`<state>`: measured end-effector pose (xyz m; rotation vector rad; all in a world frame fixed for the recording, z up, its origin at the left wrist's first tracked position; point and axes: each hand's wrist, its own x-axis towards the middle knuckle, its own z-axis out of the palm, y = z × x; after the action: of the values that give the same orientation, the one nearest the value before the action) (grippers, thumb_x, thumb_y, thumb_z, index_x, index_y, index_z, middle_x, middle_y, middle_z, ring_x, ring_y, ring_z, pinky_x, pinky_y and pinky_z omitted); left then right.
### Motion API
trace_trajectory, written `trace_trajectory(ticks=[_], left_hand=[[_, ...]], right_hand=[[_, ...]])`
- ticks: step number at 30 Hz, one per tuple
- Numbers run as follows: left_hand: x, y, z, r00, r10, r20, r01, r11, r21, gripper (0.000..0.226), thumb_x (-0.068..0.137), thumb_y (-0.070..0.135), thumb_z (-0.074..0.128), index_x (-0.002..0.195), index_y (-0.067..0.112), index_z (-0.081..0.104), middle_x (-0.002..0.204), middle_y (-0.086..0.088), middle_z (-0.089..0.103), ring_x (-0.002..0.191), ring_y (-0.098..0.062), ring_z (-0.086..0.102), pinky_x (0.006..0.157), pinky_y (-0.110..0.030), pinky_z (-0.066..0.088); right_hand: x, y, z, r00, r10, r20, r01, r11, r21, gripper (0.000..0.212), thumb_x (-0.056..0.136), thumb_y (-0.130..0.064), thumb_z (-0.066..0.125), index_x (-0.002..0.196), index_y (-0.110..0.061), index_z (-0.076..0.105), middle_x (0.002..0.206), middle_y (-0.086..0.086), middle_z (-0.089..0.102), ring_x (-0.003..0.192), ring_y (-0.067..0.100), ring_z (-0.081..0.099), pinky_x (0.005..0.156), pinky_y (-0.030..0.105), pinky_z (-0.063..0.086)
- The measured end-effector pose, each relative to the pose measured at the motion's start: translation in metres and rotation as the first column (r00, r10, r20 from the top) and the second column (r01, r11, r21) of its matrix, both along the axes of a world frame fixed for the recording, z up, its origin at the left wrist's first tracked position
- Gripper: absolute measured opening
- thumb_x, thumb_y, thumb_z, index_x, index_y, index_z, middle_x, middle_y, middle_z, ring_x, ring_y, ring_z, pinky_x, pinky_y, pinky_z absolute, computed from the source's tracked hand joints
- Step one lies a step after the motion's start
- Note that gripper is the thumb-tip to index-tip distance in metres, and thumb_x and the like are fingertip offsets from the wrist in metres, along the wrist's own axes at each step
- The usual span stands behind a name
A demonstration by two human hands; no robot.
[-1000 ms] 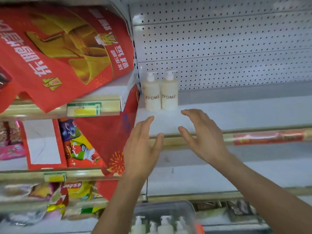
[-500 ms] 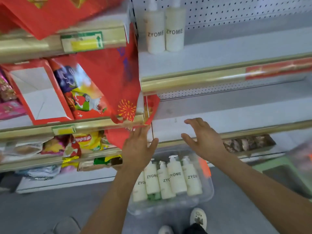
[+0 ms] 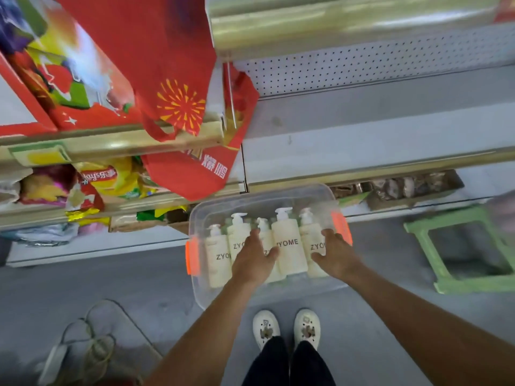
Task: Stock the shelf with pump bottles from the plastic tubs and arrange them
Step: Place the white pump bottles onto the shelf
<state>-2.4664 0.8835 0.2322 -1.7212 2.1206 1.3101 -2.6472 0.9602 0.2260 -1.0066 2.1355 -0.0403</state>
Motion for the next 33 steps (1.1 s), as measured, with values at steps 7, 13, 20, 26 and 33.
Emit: trace_trajectory(ticks=[7, 13, 20, 26, 33], left_hand=[[-0.046, -0.014, -0.038, 0.994, -0.057, 0.094, 0.066, 0.994, -0.089, 0.084, 0.093, 0.058, 0.047, 0.153, 0.014, 0.007, 0.153, -0.009, 0.037, 0.134, -0.030, 0.044, 0.099, -0.046, 0.043], [-0.085, -0.028, -0.047, 0.964, -0.016, 0.266, 0.007, 0.999, 0.035, 0.118, 0.076, 0.068, 0.065, 0.154, 0.011, -0.002, 0.159, -0.019, 0.015, 0.144, -0.035, 0.026, 0.106, -0.046, 0.037], [-0.104, -0.009, -0.049, 0.955, 0.134, 0.266, -0.149, 0.988, 0.036, 0.118, 0.074, 0.039, 0.081, 0.153, 0.009, -0.001, 0.153, -0.019, 0.020, 0.138, -0.039, 0.029, 0.106, -0.040, 0.038], [-0.076, -0.017, -0.043, 0.929, 0.343, 0.138, -0.367, 0.902, 0.227, 0.103, 0.045, 0.051, 0.082, 0.134, 0.014, 0.045, 0.129, -0.012, 0.057, 0.114, -0.029, 0.058, 0.090, -0.040, 0.054], [-0.033, -0.022, 0.002, 0.786, 0.613, -0.081, -0.509, 0.715, 0.480, 0.041, 0.070, 0.026, 0.079, 0.104, 0.020, 0.056, 0.102, -0.008, 0.070, 0.092, -0.026, 0.067, 0.084, -0.046, 0.056]], right_hand=[[0.003, -0.002, -0.046, 0.999, -0.033, -0.006, 0.034, 0.995, 0.098, 0.074, 0.083, -0.028, 0.068, 0.138, -0.007, 0.023, 0.128, 0.019, 0.046, 0.119, 0.037, 0.052, 0.095, 0.040, 0.044], [0.000, 0.006, -0.069, 0.985, -0.148, 0.091, 0.137, 0.984, 0.109, 0.088, 0.078, -0.025, 0.071, 0.143, -0.007, 0.014, 0.126, 0.017, 0.048, 0.116, 0.037, 0.053, 0.089, 0.039, 0.044], [-0.007, 0.008, -0.077, 0.918, -0.327, 0.226, 0.300, 0.943, 0.145, 0.093, 0.064, -0.024, 0.084, 0.137, -0.007, 0.028, 0.126, 0.011, 0.044, 0.115, 0.029, 0.050, 0.090, 0.041, 0.051], [-0.013, 0.003, -0.065, 0.732, -0.501, 0.463, 0.442, 0.865, 0.237, 0.072, 0.045, -0.039, 0.079, 0.111, -0.013, 0.064, 0.101, 0.005, 0.069, 0.090, 0.019, 0.066, 0.070, 0.029, 0.055], [-0.015, 0.000, -0.013, 0.602, -0.440, 0.667, 0.403, 0.888, 0.222, 0.074, 0.046, -0.038, 0.075, 0.117, -0.019, 0.061, 0.105, 0.001, 0.072, 0.098, 0.020, 0.068, 0.087, 0.038, 0.056]])
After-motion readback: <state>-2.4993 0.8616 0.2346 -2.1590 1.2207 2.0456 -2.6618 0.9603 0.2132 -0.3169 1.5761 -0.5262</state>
